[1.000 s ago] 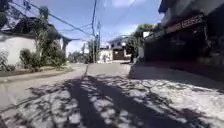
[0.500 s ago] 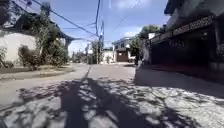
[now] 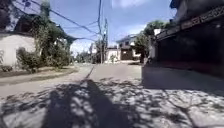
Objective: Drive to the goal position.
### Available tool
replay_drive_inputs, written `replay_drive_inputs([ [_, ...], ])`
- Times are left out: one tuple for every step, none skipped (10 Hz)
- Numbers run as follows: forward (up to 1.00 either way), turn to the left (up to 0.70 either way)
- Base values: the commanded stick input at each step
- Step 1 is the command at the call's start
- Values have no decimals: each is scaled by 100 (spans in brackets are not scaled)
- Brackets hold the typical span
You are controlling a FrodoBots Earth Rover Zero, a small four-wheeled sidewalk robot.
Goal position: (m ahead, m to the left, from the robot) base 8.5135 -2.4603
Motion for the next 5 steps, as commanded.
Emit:
replay_drive_inputs([
  [100,-23],
  [100,-23],
  [100,-23],
  [100,-23],
  [100,4],
])
